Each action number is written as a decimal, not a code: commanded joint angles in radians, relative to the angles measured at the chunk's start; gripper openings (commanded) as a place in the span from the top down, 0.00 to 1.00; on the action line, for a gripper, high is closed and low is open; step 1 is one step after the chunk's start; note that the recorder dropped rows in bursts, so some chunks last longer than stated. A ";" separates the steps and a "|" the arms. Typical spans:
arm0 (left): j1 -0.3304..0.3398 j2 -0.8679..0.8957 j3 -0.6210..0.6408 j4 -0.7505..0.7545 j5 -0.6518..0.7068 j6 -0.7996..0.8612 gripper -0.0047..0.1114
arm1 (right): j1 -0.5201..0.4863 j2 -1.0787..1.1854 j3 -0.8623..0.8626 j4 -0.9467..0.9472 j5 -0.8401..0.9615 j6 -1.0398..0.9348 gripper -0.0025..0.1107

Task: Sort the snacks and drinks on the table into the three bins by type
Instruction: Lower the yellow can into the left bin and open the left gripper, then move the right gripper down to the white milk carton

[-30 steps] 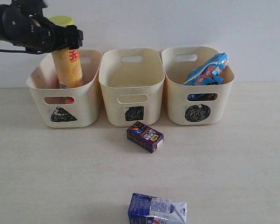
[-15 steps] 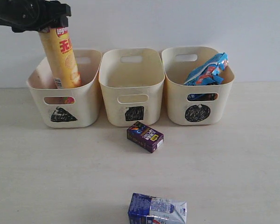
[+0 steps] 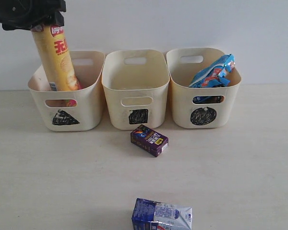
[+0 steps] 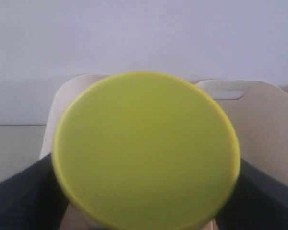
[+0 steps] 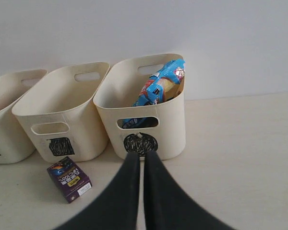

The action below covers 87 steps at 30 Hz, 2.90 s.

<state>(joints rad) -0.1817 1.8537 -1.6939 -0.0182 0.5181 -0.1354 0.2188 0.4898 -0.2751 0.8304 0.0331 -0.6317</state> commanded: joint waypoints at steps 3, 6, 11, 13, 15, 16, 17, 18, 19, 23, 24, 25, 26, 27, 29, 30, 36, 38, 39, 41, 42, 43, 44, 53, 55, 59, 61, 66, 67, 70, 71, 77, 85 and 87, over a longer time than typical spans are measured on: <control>0.002 0.061 -0.005 -0.011 -0.020 -0.005 0.57 | 0.002 0.002 0.007 -0.003 0.001 0.003 0.98; 0.002 0.066 -0.005 -0.011 -0.021 -0.005 0.29 | 0.002 0.002 0.007 -0.003 0.001 0.003 0.98; 0.002 0.055 -0.005 -0.011 -0.047 -0.005 0.22 | 0.002 0.002 0.007 -0.003 0.001 0.003 0.98; 0.002 0.043 -0.005 -0.011 -0.059 -0.005 0.22 | 0.002 0.002 0.007 -0.003 0.001 0.003 0.98; 0.002 0.030 -0.005 -0.011 -0.072 -0.005 0.22 | 0.002 0.002 0.007 -0.003 0.001 0.003 0.98; 0.002 0.022 -0.005 -0.011 -0.074 -0.005 0.22 | 0.002 0.002 0.007 -0.003 0.001 0.003 0.98; 0.002 0.014 -0.005 -0.009 -0.077 -0.005 0.22 | 0.002 0.002 0.007 -0.003 0.001 0.003 0.98; 0.002 0.007 -0.005 -0.009 -0.085 -0.005 0.22 | 0.002 0.002 0.007 -0.003 0.001 0.003 0.98; 0.002 0.000 -0.005 -0.009 -0.093 -0.005 0.22 | 0.002 0.002 0.007 -0.003 0.001 0.003 0.98; 0.002 -0.032 -0.005 -0.009 -0.146 -0.005 0.23 | 0.002 0.002 0.007 -0.003 0.001 0.003 0.98; 0.002 -0.041 -0.005 -0.009 -0.151 -0.005 0.24 | 0.002 0.002 0.007 -0.003 0.001 0.003 0.98; 0.002 -0.047 -0.005 -0.009 -0.151 -0.005 0.25 | 0.002 0.002 0.007 -0.003 0.001 0.003 0.98; 0.002 -0.053 -0.005 -0.007 -0.151 -0.005 0.26 | 0.002 0.002 0.007 -0.003 0.001 0.003 0.98; 0.002 -0.057 -0.005 0.001 -0.147 -0.005 0.29 | 0.002 0.002 0.007 -0.003 0.001 0.003 0.98; 0.002 -0.060 -0.005 0.011 -0.126 -0.005 0.36 | 0.002 0.002 0.007 -0.001 0.001 0.002 0.98; 0.002 -0.061 -0.005 0.018 -0.112 -0.005 0.44 | 0.002 0.002 0.007 -0.001 0.001 0.002 0.98; 0.002 -0.062 -0.005 0.024 -0.012 -0.005 0.92 | 0.002 0.002 0.007 -0.001 -0.001 0.002 0.98; 0.002 -0.067 -0.005 0.037 0.007 -0.005 0.92 | 0.002 0.002 0.007 -0.001 -0.001 0.002 0.98; 0.002 -0.070 -0.005 0.037 0.014 -0.005 0.92 | 0.002 0.002 0.007 -0.001 -0.001 0.002 0.98; 0.002 -0.085 -0.005 0.037 0.029 -0.005 0.92 | 0.002 0.002 0.007 -0.001 -0.001 0.004 0.98; 0.002 -0.099 -0.005 0.034 0.049 -0.005 0.92 | 0.002 0.002 0.007 -0.001 -0.001 0.005 0.98; 0.002 -0.112 -0.005 0.030 0.067 -0.006 0.92 | 0.002 0.002 0.007 -0.001 -0.001 0.005 0.98; 0.002 -0.126 -0.005 0.025 0.086 -0.006 0.92 | 0.002 0.002 0.007 -0.001 -0.003 0.004 0.98; 0.002 -0.381 0.131 0.008 0.126 -0.006 0.92 | 0.002 0.002 0.007 0.004 -0.003 0.006 0.98; 0.002 -0.448 0.182 0.000 0.124 -0.006 0.92 | 0.002 0.002 0.007 0.004 0.001 0.006 0.98; 0.002 -0.619 0.331 -0.020 0.075 -0.006 0.92 | 0.002 0.002 0.007 0.004 0.007 0.015 0.98; 0.002 -0.703 0.406 -0.033 0.039 -0.006 0.92 | 0.002 0.002 0.007 0.004 0.009 0.015 0.98; 0.002 -0.931 0.590 -0.071 -0.028 -0.006 0.92 | 0.002 0.002 0.007 0.004 0.065 0.015 0.98; 0.002 -0.974 0.626 -0.074 -0.035 -0.006 0.92 | 0.002 0.002 0.005 0.004 0.079 0.015 0.98; 0.002 -1.085 0.732 -0.075 -0.039 -0.006 0.92 | 0.002 0.002 0.000 0.004 0.105 0.021 0.98; 0.002 -1.113 0.760 -0.075 -0.039 -0.006 0.92 | 0.002 0.002 -0.003 0.004 0.111 0.021 0.98; 0.002 -1.267 0.964 -0.079 -0.054 -0.006 0.92 | 0.002 0.109 -0.071 0.004 0.182 0.022 0.98; 0.002 -1.369 1.190 -0.079 -0.293 -0.006 0.92 | 0.002 0.421 -0.295 0.000 0.517 -0.069 0.98; 0.002 -1.369 1.232 -0.079 -0.351 -0.006 0.92 | 0.002 0.509 -0.364 0.000 0.632 -0.106 0.98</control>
<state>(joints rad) -0.1817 0.4917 -0.5162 -0.0901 0.2663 -0.1354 0.2188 0.8967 -0.5549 0.8388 0.5187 -0.6819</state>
